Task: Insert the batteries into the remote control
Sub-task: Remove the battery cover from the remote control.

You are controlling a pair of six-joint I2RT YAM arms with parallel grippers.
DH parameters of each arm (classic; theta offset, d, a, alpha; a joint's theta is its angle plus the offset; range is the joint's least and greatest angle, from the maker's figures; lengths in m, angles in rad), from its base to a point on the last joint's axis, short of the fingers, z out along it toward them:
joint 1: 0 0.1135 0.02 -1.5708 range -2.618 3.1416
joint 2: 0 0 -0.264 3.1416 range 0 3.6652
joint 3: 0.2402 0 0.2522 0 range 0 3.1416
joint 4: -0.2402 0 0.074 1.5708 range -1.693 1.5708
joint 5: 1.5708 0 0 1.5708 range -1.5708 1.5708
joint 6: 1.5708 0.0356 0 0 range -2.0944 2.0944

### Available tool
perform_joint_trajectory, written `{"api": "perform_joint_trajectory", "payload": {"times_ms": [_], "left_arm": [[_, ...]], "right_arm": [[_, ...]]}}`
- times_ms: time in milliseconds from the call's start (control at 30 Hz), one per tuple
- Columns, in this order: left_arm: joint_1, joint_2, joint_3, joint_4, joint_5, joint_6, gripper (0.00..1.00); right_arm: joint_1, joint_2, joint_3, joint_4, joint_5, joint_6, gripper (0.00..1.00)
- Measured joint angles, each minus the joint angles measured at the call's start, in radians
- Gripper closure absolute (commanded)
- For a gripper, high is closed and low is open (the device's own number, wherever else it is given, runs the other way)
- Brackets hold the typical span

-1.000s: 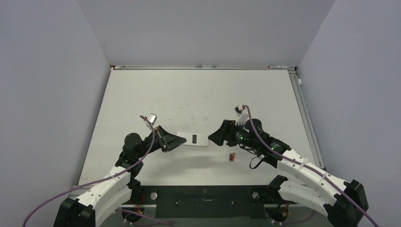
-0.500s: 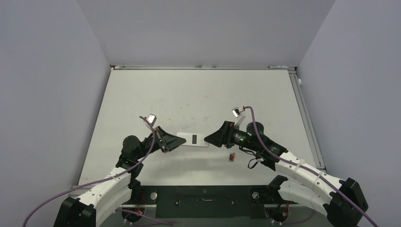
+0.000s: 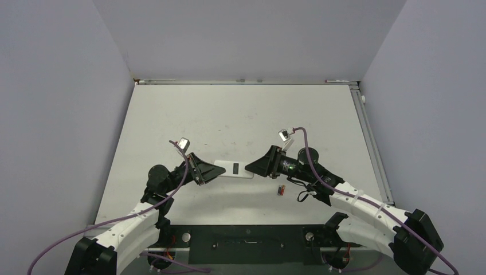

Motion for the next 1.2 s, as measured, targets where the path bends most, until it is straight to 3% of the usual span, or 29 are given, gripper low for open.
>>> {"api": "perform_joint_trajectory", "payload": {"times_ms": [400, 667, 1200], "left_arm": [[0.0, 0.004, -0.002, 0.028, 0.015, -0.019, 1.0], [0.001, 0.005, -0.005, 0.06, 0.019, -0.029, 1.0], [-0.002, 0.012, -0.006, 0.098, 0.051, -0.043, 1.0]], "right_arm": [[0.0, 0.018, -0.029, 0.095, -0.034, 0.054, 0.64], [0.0, 0.018, -0.031, 0.116, -0.041, 0.082, 0.91], [0.023, -0.037, -0.127, 0.263, -0.021, 0.157, 0.92]]}}
